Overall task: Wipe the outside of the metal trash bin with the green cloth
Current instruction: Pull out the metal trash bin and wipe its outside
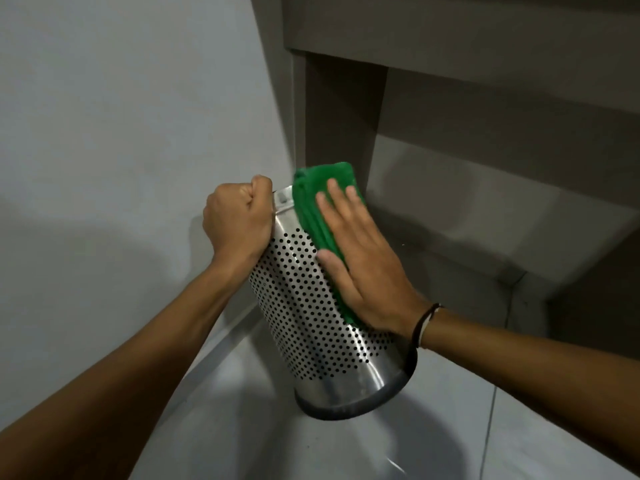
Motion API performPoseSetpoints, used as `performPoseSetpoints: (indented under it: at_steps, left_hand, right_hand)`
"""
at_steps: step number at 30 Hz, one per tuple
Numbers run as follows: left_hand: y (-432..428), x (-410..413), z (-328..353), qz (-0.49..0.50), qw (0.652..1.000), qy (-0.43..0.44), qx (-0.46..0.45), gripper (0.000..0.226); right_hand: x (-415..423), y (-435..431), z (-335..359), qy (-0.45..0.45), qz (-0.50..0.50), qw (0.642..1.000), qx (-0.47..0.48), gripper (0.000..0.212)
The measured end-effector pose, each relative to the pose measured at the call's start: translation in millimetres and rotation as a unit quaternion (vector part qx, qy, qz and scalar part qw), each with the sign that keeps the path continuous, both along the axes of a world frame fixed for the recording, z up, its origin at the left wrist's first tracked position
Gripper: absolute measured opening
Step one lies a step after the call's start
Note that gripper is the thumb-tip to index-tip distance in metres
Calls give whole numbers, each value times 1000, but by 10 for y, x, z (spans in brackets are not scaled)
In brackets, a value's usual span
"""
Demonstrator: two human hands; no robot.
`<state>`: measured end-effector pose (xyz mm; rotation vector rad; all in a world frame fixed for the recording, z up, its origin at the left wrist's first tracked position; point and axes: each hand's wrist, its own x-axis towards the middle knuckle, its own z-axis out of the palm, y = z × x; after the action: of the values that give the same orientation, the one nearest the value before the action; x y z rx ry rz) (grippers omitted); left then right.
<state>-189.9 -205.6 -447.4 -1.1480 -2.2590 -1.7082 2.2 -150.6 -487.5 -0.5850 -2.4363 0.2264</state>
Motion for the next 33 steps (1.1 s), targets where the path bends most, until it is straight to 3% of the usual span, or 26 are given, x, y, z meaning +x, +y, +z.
performPoseSetpoints:
  at_steps: [2,5,7,11,16,18,21,26,30,33]
  left_hand:
    - [1,-14,-16,2,1000,1,2,59]
    - [-7,-53,-43,-11,1000,0,2,58]
    - [3,-41,-59,-13,1000,5,-9,58]
    - [34,-33,-85,0,1000,8,-16,61]
    - [48,10,-89,-9,1000,12,-15,64]
    - [41,84,-87,-25,999,40,-4,65]
    - [43,161,-101,-52,997,64,12,64]
    - [-7,186,-151,-106,990,83,32,64]
    - [-36,-18,31,-182,969,161,44,60]
    - [-35,-125,-29,-188,974,111,66,60]
  right_hand:
    - [-37,-74,-42,20,-20,999,-42,72]
    - [92,-138,-183,-67,60,983,161,68]
    - [166,-29,-197,-86,81,975,190,65]
    - [107,56,-187,-26,50,997,57,70]
    - [-40,182,-82,53,-5,993,-107,81]
    - [-53,375,39,69,-8,994,-79,75]
    - [-67,588,176,81,22,996,-9,47]
    - [-103,563,273,95,7,992,-80,62]
    - [-47,694,494,163,25,970,-179,60]
    - [-19,743,573,178,40,962,-201,57]
